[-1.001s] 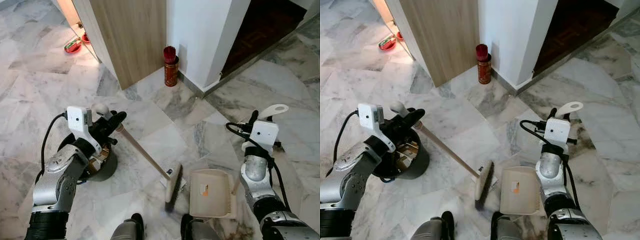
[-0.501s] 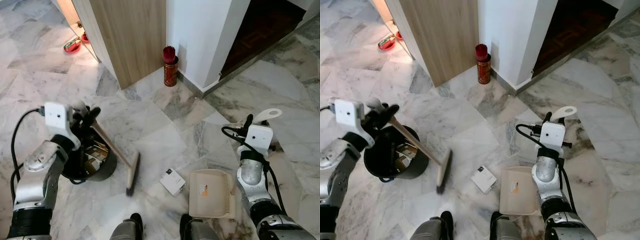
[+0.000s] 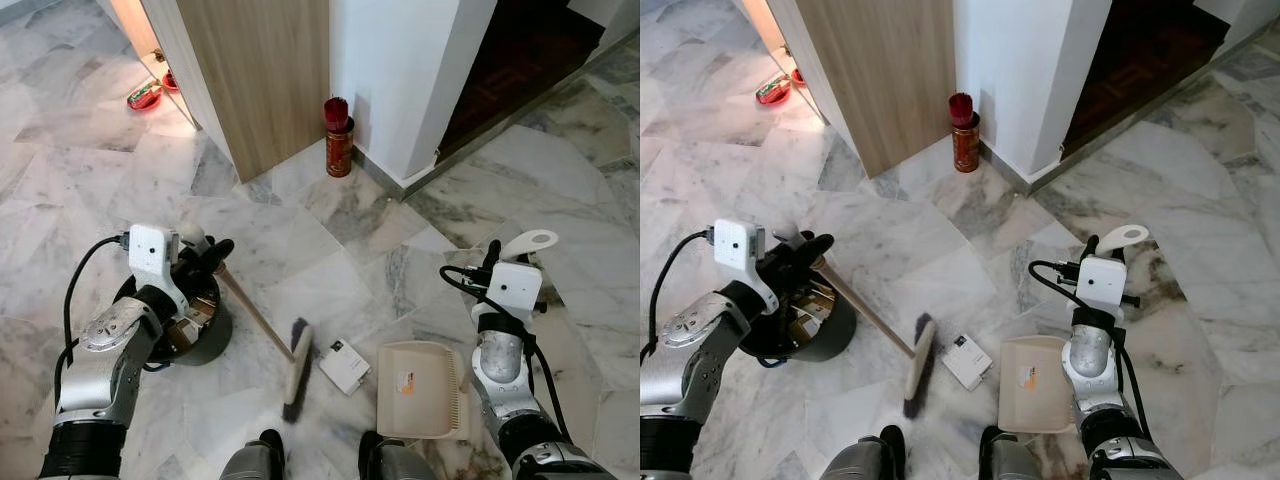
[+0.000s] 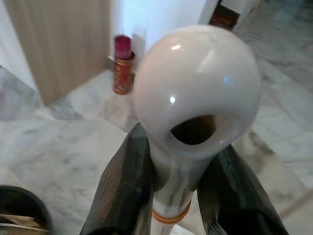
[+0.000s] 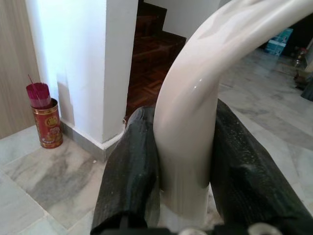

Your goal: Sweep floor

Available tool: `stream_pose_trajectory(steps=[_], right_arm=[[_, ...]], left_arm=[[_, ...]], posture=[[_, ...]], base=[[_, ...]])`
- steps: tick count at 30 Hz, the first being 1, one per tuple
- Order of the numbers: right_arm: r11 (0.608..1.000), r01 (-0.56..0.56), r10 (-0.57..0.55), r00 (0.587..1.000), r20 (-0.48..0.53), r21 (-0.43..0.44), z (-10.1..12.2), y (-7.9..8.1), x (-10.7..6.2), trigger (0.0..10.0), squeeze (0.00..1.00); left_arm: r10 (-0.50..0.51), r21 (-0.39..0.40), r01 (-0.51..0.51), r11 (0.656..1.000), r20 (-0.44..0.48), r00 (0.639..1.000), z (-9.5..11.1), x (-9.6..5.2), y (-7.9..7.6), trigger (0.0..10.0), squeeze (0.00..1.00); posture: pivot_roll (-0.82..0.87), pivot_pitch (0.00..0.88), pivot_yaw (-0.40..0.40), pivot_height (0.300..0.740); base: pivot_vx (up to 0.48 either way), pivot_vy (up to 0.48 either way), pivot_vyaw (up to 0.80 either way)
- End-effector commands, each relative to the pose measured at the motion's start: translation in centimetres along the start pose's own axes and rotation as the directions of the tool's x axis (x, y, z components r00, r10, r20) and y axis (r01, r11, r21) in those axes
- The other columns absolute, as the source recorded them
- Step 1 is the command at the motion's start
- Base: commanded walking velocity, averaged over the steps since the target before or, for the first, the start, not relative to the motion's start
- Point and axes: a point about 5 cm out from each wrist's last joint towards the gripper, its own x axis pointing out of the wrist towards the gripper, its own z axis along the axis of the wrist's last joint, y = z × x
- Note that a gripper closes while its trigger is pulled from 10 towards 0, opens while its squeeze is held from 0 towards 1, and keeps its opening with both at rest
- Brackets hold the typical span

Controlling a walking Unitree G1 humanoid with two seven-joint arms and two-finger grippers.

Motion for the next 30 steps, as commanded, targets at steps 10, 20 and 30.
stream_pose_trajectory(steps=[10, 20, 30], right_arm=[[0.999, -0.039, 0.037, 0.992, -0.124, -0.015, -2.0, 0.5, -1.5, 10.0, 0.00], [1.000, -0.028, 0.028, 0.992, -0.123, -0.001, -1.7, 0.4, -0.9, 10.0, 0.00], [0.998, 0.030, -0.034, 0.996, -0.085, -0.052, -1.4, -0.9, -0.5, 10.0, 0.00]], left_arm=[[-0.119, -0.302, 0.147, 0.942, 0.107, 0.987, 1.2, 0.7, -1.4, 10.0, 0.00], [0.049, -0.097, -0.029, 0.995, 0.206, 0.977, 4.8, -0.1, 0.5, 10.0, 0.00], [0.058, -0.009, -0.057, 0.998, 0.131, 0.990, 3.5, -0.5, 0.5, 10.0, 0.00]], posture=[[0.19, 0.299, 0.056, 0.740], [0.19, 0.286, 0.053, 0.740], [0.19, 0.295, 0.056, 0.740]], base=[[0.000, 0.000, 0.00], [0.000, 0.000, 0.00], [0.000, 0.000, 0.00]])
